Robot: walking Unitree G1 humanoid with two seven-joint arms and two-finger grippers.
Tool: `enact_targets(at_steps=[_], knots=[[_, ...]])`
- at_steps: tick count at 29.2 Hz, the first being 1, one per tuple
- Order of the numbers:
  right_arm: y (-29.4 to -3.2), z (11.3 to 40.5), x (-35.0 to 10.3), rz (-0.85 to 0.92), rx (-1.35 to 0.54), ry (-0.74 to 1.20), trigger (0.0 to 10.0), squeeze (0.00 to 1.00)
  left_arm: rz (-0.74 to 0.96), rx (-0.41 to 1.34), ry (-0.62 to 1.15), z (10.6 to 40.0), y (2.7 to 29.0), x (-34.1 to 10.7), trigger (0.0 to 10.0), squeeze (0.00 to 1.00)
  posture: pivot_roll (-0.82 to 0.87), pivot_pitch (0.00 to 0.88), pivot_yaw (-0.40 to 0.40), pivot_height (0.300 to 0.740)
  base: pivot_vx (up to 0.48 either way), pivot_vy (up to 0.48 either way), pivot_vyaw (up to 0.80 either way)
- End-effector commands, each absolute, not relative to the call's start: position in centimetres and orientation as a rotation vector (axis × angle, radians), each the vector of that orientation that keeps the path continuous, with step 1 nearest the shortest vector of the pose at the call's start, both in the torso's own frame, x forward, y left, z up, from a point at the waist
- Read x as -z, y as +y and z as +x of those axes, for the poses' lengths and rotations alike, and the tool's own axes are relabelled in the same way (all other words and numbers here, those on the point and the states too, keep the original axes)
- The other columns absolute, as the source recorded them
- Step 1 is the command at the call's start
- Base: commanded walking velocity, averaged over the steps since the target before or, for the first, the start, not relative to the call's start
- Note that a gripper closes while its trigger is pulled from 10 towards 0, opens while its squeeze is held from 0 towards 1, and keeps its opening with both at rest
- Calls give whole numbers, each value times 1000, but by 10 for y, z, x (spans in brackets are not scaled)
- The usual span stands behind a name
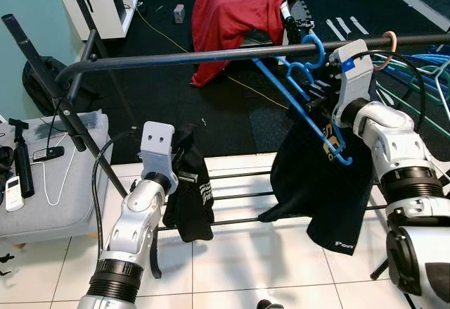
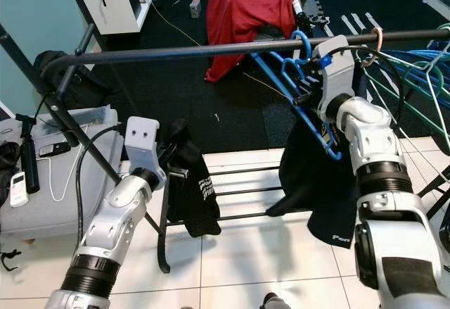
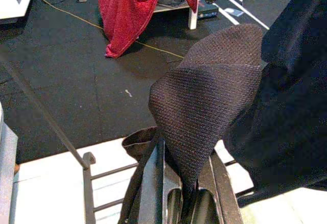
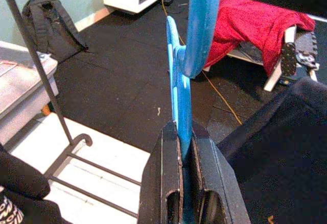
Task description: Hang hanger
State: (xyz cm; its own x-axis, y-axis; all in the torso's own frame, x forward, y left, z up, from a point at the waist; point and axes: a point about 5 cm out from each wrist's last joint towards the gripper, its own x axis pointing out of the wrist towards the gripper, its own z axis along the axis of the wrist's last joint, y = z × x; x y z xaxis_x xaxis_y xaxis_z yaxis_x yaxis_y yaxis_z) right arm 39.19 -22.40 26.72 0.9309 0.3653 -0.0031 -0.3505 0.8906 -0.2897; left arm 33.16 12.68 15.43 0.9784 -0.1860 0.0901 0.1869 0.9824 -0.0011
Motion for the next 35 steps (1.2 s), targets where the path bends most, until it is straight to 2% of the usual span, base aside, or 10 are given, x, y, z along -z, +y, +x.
enact_targets(at_steps=[1, 7, 10, 14, 21, 24, 25, 27, 30, 35], knots=[[-221, 393, -275, -335, -401, -63, 0, 0, 12, 182, -106, 333, 130, -157, 10000, 0, -74, 158, 59, 740, 0, 0, 0], [-214, 386, -283, -394, -477, -63, 0, 0, 13, 184, -109, 332, 130, -157, 10000, 0, -72, 152, 55, 740, 0, 0, 0], [-203, 378, -295, -404, -539, -102, 0, 0, 19, 188, -112, 331, 130, -158, 10000, 0, -73, 147, 53, 740, 0, 0, 0], [-174, 354, -309, -404, -636, -174, 0, 0, 19, 192, -114, 331, 129, -158, 10000, 0, -77, 142, 61, 740, 0, 0, 0], [-152, 336, -310, -357, -710, -196, 0, 0, 17, 203, -112, 330, 127, -157, 10000, 0, -87, 142, 74, 740, 0, 0, 0], [-138, 321, -290, -301, -770, -136, 0, 0, 25, 219, -109, 330, 124, -156, 10000, 0, -87, 149, 72, 740, 0, 0, 0], [-134, 314, -270, -256, -789, -79, 0, 0, 35, 228, -107, 330, 122, -156, 10000, 0, -86, 150, 71, 740, 0, 0, 0], [-134, 314, -270, -256, -789, -79, 0, 0, 35, 228, -107, 330, 122, -156, 10000, 0, -86, 150, 71, 740, 0, 0, 0], [-131, 299, -233, -235, -791, 22, 0, 0, 42, 230, -105, 330, 123, -155, 10000, 0, -86, 159, 77, 740, 0, 0, 0], [-132, 292, -212, -240, -778, 72, 0, 0, 45, 229, -102, 330, 124, -155, 10000, 0, -88, 160, 79, 740, 0, 0, 0]])
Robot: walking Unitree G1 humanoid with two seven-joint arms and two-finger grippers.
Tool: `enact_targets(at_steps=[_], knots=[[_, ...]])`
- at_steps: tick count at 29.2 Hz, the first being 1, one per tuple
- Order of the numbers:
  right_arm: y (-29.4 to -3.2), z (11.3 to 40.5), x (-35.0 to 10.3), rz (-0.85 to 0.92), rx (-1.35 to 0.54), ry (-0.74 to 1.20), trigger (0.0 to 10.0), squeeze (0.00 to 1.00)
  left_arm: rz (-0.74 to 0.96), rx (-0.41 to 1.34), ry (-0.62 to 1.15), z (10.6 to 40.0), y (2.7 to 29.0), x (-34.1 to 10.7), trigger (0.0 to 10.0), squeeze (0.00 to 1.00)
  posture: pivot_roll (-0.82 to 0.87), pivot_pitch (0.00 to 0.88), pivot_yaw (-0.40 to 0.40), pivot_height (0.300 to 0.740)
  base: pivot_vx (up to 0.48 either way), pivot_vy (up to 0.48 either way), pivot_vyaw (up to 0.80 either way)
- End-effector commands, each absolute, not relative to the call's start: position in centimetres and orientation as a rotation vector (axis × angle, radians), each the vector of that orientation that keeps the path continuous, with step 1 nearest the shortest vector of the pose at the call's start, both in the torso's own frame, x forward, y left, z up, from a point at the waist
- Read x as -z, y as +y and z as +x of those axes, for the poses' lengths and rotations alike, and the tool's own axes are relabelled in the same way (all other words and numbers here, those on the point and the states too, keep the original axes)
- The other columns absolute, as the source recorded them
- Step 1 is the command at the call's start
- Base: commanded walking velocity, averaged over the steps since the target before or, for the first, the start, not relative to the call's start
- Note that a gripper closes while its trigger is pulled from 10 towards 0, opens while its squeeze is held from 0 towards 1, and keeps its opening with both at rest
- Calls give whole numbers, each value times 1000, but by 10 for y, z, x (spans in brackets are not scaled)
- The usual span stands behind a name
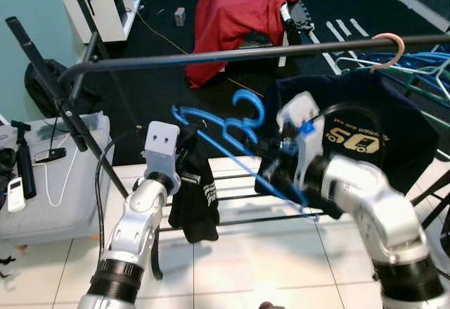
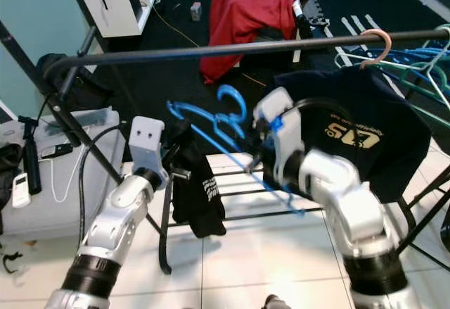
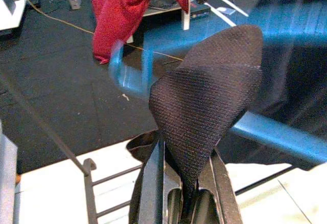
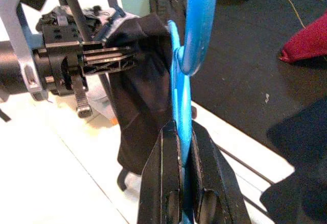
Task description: Hang hanger
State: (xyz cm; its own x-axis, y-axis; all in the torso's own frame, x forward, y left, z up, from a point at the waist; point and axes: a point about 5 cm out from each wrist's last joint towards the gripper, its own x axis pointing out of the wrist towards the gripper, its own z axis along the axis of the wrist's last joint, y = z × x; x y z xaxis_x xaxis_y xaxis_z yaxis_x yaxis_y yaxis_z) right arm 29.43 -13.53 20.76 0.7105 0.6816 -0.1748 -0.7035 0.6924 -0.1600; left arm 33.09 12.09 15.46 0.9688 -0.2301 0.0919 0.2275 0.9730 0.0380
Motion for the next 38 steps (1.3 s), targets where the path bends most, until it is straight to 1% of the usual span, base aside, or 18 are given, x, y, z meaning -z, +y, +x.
enact_targets(at_steps=[1, 7, 8, 9, 11, 13, 14, 16, 17, 21, 22, 23, 27, 29, 31, 34, 37, 38], knots=[[-132, 292, -212, -240, -778, 72, 0, 0, 45, 229, -102, 330, 124, -155, 10000, 0, -88, 160, 79, 740, 0, 0, 0], [-142, 286, -182, -216, -626, 41, 0, 0, 115, 258, -59, 329, 127, -147, 10000, 0, -86, 161, 64, 740, 0, 0, 0], [-146, 277, -164, -212, -577, 46, 0, 0, 193, 330, -29, 327, 130, -139, 10000, 0, -90, 162, 70, 740, 0, 0, 0], [-146, 277, -164, -212, -577, 46, 0, 0, 193, 330, -29, 327, 130, -139, 10000, 0, -90, 162, 70, 740, 0, 0, 0], [-139, 254, -130, -183, -605, 181, 0, 0, 468, 510, 46, 320, 140, -124, 10000, 0, -83, 161, 78, 740, 0, 0, 0], [-139, 254, -130, -183, -605, 181, 0, 0, 468, 510, 46, 320, 140, -124, 10000, 0, -83, 161, 78, 740, 0, 0, 0], [-134, 246, -122, -156, -627, 244, 0, 0, 565, 555, 68, 319, 145, -120, 10000, 0, -83, 161, 78, 740, 0, 0, 0], [-134, 246, -122, -156, -627, 244, 0, 0, 565, 555, 68, 319, 145, -120, 10000, 0, -83, 161, 78, 740, 0, 0, 0], [-129, 241, -117, -100, -641, 315, 0, 0, 637, 560, 55, 321, 149, -122, 10000, 0, -78, 158, 80, 740, 0, 0, 0], [-126, 241, -116, -31, -613, 359, 0, 0, 660, 550, 31, 324, 151, -126, 10000, 0, -77, 157, 79, 740, 0, 0, 0], [-124, 248, -122, 73, -545, 361, 0, 0, 651, 538, -7, 327, 148, -133, 10000, 0, -77, 155, 82, 740, 0, 0, 0], [-111, 256, -135, 186, -541, 343, 0, 0, 622, 540, -37, 330, 141, -138, 10000, 0, -78, 154, 88, 740, 0, 0, 0], [-91, 261, -151, 299, -562, 308, 0, 0, 590, 558, -61, 331, 129, -142, 10000, 0, -80, 154, 88, 740, 0, 0, 0], [-91, 261, -151, 299, -562, 308, 0, 0, 590, 558, -61, 331, 129, -142, 10000, 0, -80, 154, 88, 740, 0, 0, 0], [-75, 260, -154, 349, -576, 318, 0, 0, 557, 579, -66, 334, 120, -145, 10000, 0, -83, 150, 85, 740, 0, 0, 0], [-70, 260, -154, 357, -579, 329, 0, 0, 548, 578, -63, 335, 118, -147, 10000, 0, -78, 150, 84, 740, 0, 0, 0], [-66, 256, -157, 359, -591, 352, 0, 0, 569, 495, -2, 345, 125, -142, 10000, 0, -77, 152, 82, 740, 0, 0, 0], [-65, 255, -158, 357, -591, 366, 0, 0, 583, 414, 49, 353, 135, -138, 10000, 0, -81, 152, 83, 740, 0, 0, 0]])
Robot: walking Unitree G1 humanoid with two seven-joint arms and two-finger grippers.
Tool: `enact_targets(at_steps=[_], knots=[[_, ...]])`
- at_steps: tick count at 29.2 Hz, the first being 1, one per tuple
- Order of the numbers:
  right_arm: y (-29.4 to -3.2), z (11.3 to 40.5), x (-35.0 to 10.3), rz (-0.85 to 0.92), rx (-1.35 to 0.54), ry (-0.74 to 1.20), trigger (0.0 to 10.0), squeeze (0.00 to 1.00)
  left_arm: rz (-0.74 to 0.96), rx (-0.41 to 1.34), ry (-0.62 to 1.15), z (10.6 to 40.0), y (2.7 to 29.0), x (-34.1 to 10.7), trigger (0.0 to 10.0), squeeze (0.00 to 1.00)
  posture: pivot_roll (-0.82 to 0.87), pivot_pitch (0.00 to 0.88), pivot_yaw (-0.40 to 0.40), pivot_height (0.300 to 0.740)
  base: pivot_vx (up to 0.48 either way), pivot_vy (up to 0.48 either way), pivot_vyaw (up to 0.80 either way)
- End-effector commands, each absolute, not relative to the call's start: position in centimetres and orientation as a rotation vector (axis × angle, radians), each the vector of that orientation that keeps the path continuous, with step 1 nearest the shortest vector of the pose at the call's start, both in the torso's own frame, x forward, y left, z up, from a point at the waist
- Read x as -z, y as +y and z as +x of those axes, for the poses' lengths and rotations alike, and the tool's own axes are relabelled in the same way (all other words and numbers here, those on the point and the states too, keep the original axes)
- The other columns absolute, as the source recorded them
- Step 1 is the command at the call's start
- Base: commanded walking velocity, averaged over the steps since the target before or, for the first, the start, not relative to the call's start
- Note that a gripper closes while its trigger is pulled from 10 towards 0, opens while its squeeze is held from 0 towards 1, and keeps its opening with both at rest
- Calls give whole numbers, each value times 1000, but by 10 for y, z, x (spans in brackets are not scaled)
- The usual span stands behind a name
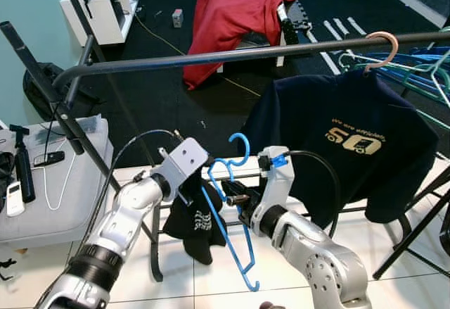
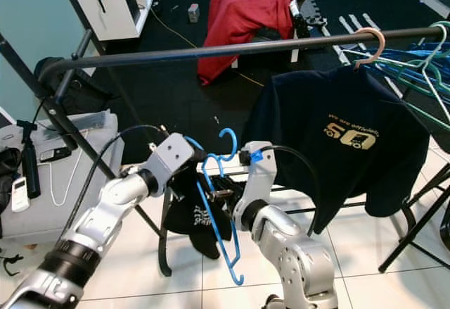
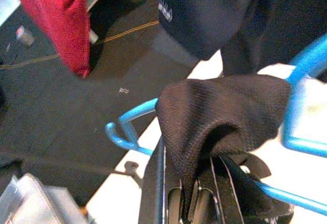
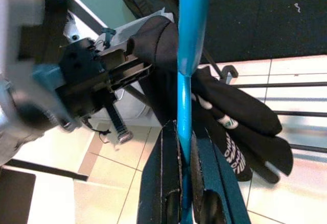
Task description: Hang hanger
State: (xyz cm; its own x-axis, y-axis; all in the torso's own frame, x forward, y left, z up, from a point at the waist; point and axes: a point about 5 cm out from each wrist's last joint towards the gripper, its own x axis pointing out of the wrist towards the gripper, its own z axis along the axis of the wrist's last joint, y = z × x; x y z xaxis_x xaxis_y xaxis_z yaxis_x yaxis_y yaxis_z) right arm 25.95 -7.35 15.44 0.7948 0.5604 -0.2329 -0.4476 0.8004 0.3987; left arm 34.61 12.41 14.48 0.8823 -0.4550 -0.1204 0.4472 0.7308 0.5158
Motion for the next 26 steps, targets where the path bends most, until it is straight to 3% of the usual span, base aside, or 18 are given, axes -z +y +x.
enact_targets(at_steps=[1, 6, 8, 9, 12, 15, 20, 21, 22, 23, 26], knots=[[-65, 255, -158, 357, -591, 366, 0, 0, 583, 414, 49, 353, 135, -138, 10000, 0, -81, 152, 83, 740, 0, 0, 0], [-73, 255, -154, 287, -567, 392, 0, 0, 607, 298, 100, 363, 149, -134, 10000, 0, -87, 149, 91, 740, 0, 0, 0], [-104, 261, -132, -64, -540, 397, 0, 0, 585, 264, 106, 368, 157, -136, 10000, 0, -88, 145, 96, 740, 0, 0, 0], [-104, 261, -132, -64, -540, 397, 0, 0, 585, 264, 106, 368, 157, -136, 10000, 0, -88, 145, 96, 740, 0, 0, 0], [-149, 259, -107, -558, -613, 427, 0, 0, 534, 250, 116, 369, 163, -135, 10000, 0, -87, 140, 94, 740, 0, 0, 0], [-165, 256, -107, -691, -621, 423, 0, 0, 553, 252, 119, 370, 167, -134, 10000, 0, -87, 136, 91, 740, 0, 0, 0], [-173, 255, -113, -763, -601, 376, 0, 0, 572, 261, 115, 372, 168, -133, 10000, 0, -91, 133, 88, 740, 0, 0, 0], [-162, 252, -124, -749, -647, 229, 0, 0, 566, 286, 91, 371, 169, -134, 10000, 0, -91, 126, 88, 740, 0, 0, 0], [-162, 252, -124, -749, -647, 229, 0, 0, 566, 286, 91, 371, 169, -134, 10000, 0, -91, 126, 88, 740, 0, 0, 0], [-151, 247, -138, -732, -705, 44, 0, 0, 557, 315, 62, 369, 169, -135, 10000, 0, -91, 126, 88, 740, 0, 0, 0], [-150, 247, -139, -734, -724, 1, 0, 0, 554, 320, 56, 369, 169, -135, 10000, 0, -91, 126, 88, 740, 0, 0, 0]])
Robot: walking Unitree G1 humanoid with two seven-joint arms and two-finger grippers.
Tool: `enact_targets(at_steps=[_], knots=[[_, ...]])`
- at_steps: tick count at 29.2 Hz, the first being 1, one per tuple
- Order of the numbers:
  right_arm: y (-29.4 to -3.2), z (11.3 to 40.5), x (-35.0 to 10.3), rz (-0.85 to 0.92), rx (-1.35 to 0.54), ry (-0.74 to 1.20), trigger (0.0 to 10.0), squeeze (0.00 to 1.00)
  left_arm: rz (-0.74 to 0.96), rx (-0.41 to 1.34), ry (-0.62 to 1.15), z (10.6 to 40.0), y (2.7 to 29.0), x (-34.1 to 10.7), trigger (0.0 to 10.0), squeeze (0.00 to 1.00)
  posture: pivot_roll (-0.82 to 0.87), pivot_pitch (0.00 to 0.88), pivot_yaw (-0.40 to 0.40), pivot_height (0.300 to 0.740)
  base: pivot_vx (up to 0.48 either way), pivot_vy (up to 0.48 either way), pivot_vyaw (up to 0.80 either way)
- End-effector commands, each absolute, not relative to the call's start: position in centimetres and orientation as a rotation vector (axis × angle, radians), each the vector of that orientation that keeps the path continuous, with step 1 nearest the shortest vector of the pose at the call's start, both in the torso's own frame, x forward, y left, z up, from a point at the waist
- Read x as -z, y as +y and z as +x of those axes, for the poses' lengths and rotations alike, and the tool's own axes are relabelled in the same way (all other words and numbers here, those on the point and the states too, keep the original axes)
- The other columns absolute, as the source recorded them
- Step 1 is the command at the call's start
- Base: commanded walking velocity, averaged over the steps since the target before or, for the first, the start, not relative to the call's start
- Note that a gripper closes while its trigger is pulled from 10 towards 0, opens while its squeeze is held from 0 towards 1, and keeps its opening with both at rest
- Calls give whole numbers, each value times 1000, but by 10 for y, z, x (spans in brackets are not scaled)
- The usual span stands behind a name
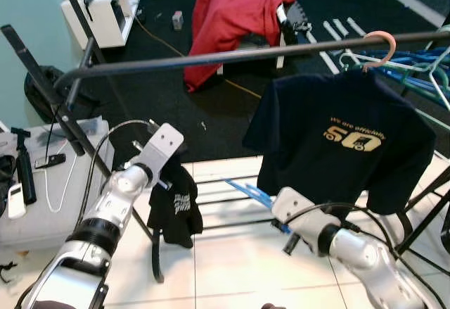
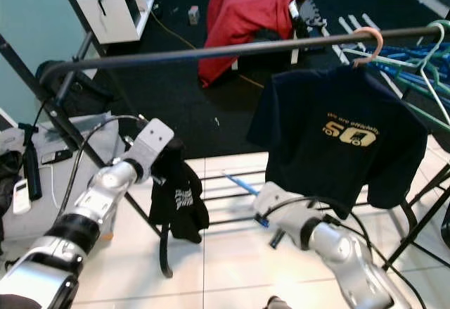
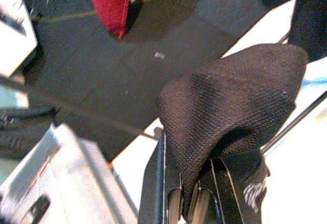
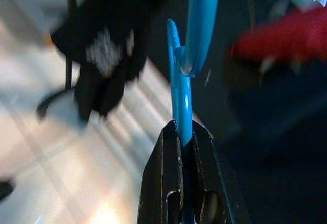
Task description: Hang hanger
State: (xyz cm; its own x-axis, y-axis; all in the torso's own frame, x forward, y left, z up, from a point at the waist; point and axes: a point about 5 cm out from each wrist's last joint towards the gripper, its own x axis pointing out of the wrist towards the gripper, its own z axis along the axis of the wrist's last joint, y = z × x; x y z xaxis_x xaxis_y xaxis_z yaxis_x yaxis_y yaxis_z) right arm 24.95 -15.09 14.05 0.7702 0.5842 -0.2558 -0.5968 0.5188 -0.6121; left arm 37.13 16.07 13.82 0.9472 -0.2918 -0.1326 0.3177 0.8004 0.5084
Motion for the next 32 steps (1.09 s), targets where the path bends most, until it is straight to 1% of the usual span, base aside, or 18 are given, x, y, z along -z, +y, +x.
enact_targets(at_steps=[1, 3, 6, 14, 16, 17, 18, 19, 20, 21, 23, 27, 28, 31, 32], knots=[[-141, 244, -144, -725, -748, -62, 0, 0, 546, 344, 39, 369, 166, -136, 10000, 0, -85, 119, 89, 740, 0, 0, 0], [-130, 239, -151, -708, -774, -139, 0, 0, 536, 375, 17, 368, 163, -136, 10000, 0, -85, 119, 89, 740, 0, 0, 0], [-123, 239, -149, -685, -757, -143, 0, 0, 533, 400, -17, 366, 160, -137, 10000, 0, -88, 117, 95, 740, 0, 0, 0], [-118, 238, -143, -599, -753, -125, 0, 0, 518, 441, -99, 365, 155, -143, 10000, 0, -94, 131, 96, 740, 0, 0, 0], [-118, 239, -143, -576, -750, -124, 0, 0, 539, 467, -111, 364, 154, -143, 10000, 0, -96, 134, 97, 740, 0, 0, 0], [-117, 239, -142, -555, -755, -111, 0, 0, 656, 530, -127, 361, 153, -142, 10000, 0, -98, 136, 99, 740, 0, 0, 0], [-116, 238, -139, -528, -773, -79, 0, 0, 879, 634, -131, 356, 156, -135, 10000, 0, -99, 139, 102, 740, 0, 0, 0], [-116, 237, -137, -523, -783, -64, 0, 0, 966, 667, -127, 354, 158, -133, 10000, 0, -99, 139, 102, 740, 0, 0, 0], [-116, 236, -136, -521, -788, -56, 0, 0, 1007, 680, -123, 354, 160, -131, 10000, 0, -99, 139, 102, 740, 0, 0, 0], [-116, 236, -136, -521, -788, -56, 0, 0, 1007, 680, -123, 354, 160, -131, 10000, 0, -99, 139, 102, 740, 0, 0, 0], [-117, 232, -127, -489, -795, 22, 0, 0, 1124, 663, -85, 357, 175, -131, 10000, 0, -96, 140, 104, 740, 0, 0, 0], [-120, 229, -120, -453, -778, 97, 0, 0, 1191, 650, -60, 358, 185, -132, 10000, 0, -99, 141, 105, 740, 0, 0, 0], [-124, 229, -115, -431, -753, 154, 0, 0, 1217, 653, -56, 358, 188, -133, 10000, 0, -99, 141, 105, 740, 0, 0, 0], [-130, 229, -110, -403, -702, 205, 0, 0, 1248, 659, -55, 359, 191, -133, 10000, 0, -97, 140, 105, 740, 0, 0, 0], [-136, 230, -106, -332, -641, 257, 0, 0, 1282, 663, -49, 359, 193, -132, 10000, 0, -94, 139, 105, 740, 0, 0, 0]])
